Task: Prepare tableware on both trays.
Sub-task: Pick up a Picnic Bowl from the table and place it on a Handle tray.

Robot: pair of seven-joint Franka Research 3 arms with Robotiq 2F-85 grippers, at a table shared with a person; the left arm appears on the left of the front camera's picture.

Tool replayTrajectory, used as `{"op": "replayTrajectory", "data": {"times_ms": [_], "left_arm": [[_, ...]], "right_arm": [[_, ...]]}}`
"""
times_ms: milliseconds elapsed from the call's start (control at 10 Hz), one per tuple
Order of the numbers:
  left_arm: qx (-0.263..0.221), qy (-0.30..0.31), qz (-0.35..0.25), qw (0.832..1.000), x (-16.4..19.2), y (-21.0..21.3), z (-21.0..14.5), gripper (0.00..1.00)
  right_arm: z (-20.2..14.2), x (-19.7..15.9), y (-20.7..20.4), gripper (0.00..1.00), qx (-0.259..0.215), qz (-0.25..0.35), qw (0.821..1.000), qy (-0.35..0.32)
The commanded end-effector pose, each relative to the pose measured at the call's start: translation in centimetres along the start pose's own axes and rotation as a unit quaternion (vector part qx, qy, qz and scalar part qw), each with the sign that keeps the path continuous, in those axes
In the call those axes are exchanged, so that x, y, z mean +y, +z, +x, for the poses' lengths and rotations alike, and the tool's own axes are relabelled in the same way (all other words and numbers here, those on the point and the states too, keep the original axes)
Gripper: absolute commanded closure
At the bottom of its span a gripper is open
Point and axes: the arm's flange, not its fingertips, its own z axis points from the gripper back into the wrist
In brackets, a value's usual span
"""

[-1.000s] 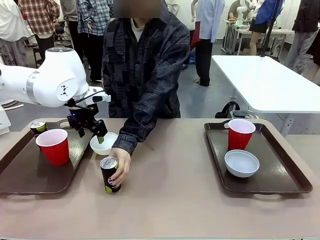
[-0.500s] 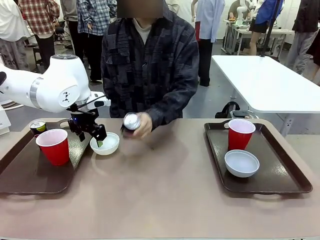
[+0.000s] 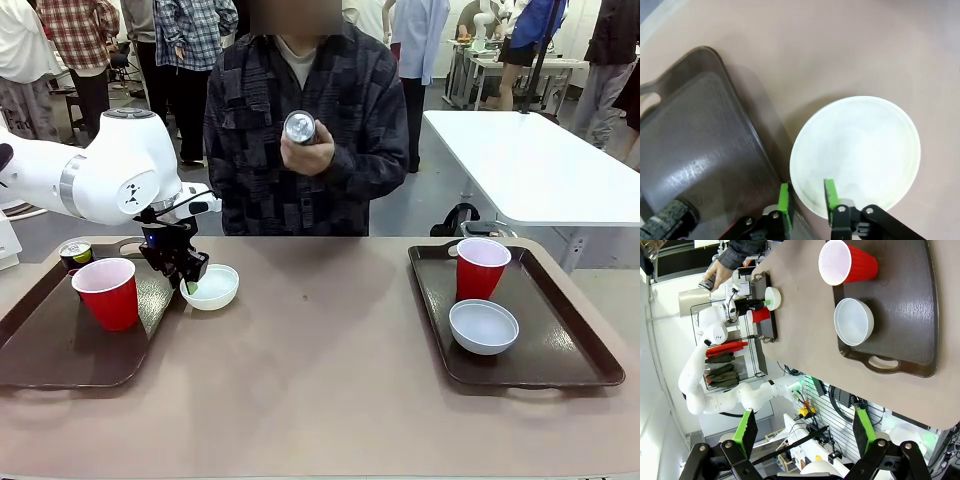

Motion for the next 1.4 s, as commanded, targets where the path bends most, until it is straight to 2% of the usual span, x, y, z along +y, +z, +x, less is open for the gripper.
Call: {"op": "replayTrajectory", "data": {"times_ms": [0, 100, 200, 300, 600, 700, 1000, 1300], "left_arm": [[0.003, 0.018, 0.014, 1.000, -0.2, -0.1, 0.2, 0.64], [0.004, 0.019, 0.014, 1.000, -0.2, 0.0, 0.2, 0.91], [0.005, 0.022, 0.014, 1.000, -0.1, 0.1, 0.1, 0.83], [0.007, 0.025, 0.014, 1.000, -0.1, 0.2, 0.1, 1.00], [0.008, 0.024, 0.001, 1.000, -0.3, 1.8, -0.4, 1.00], [0.019, 0.004, -0.018, 1.000, -1.0, 3.5, -1.2, 1.00], [0.017, -0.053, -0.030, 0.998, -3.5, 12.3, -6.4, 1.00], [0.011, -0.069, -0.032, 0.997, -2.7, 16.7, -12.9, 1.00]], "right_arm": [[0.1, 0.0, -0.1, 0.00, 0.001, 0.003, 1.000, 0.001], [0.1, 0.0, -0.1, 0.00, 0.001, 0.003, 1.000, 0.001], [0.1, 0.0, -0.1, 0.00, 0.001, 0.003, 1.000, 0.001], [0.1, 0.0, -0.1, 0.00, 0.001, 0.003, 1.000, 0.001], [0.1, 0.0, -0.1, 0.00, 0.001, 0.003, 1.000, 0.001], [0.1, 0.0, -0.1, 0.00, 0.001, 0.003, 1.000, 0.001], [0.1, 0.0, -0.1, 0.00, 0.001, 0.003, 1.000, 0.001], [0.1, 0.0, -0.1, 0.00, 0.001, 0.003, 1.000, 0.001]]}}
